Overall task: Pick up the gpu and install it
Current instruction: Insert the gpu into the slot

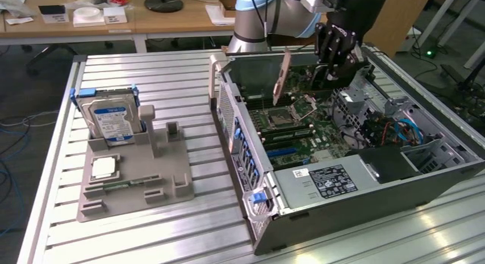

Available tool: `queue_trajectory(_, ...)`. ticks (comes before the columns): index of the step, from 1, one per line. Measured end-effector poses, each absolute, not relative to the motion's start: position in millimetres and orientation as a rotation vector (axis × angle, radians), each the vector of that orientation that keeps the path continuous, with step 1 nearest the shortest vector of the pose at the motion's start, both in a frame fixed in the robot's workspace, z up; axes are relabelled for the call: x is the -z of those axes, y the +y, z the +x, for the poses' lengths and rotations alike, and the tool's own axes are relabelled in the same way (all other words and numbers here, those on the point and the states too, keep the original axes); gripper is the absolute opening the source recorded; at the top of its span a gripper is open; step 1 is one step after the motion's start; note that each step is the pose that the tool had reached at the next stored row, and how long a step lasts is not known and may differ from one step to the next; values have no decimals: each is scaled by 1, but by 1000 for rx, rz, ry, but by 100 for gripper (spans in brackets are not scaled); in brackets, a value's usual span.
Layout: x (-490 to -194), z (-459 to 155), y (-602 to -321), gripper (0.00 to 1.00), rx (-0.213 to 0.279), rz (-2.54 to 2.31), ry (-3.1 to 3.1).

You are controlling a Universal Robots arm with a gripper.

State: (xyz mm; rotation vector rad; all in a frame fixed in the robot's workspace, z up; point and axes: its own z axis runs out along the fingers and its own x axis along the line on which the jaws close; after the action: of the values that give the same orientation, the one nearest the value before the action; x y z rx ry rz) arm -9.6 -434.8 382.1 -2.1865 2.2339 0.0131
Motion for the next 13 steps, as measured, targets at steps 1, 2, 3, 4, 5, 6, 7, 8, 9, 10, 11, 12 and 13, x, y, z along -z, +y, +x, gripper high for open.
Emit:
queue_trajectory(1, -381, -10, -435, 28, -13, -2187, 2234)
queue_trajectory(2, -380, -11, -435, 28, -13, -2187, 2234)
queue_trajectory(3, -379, -11, -435, 28, -13, -2187, 2234)
queue_trajectory(4, -378, -11, -435, 28, -13, -2186, 2234)
queue_trajectory(5, -376, -12, -435, 28, -13, -2185, 2235)
queue_trajectory(6, -375, -12, -435, 28, -13, -2184, 2237)
queue_trajectory(7, -373, -13, -435, 28, -13, -2180, 2240)
queue_trajectory(8, -371, -13, -435, 28, -13, -2171, 2249)
queue_trajectory(9, -370, -13, -435, 28, -13, -2157, 2263)
queue_trajectory(10, -369, -13, -435, 28, -13, -2142, 2276)
queue_trajectory(11, -368, -13, -435, 28, -13, -2132, 2286)
queue_trajectory(12, -367, -13, -435, 28, -13, -2127, 2290)
queue_trajectory(13, -367, -13, -435, 28, -13, -2126, 2291)
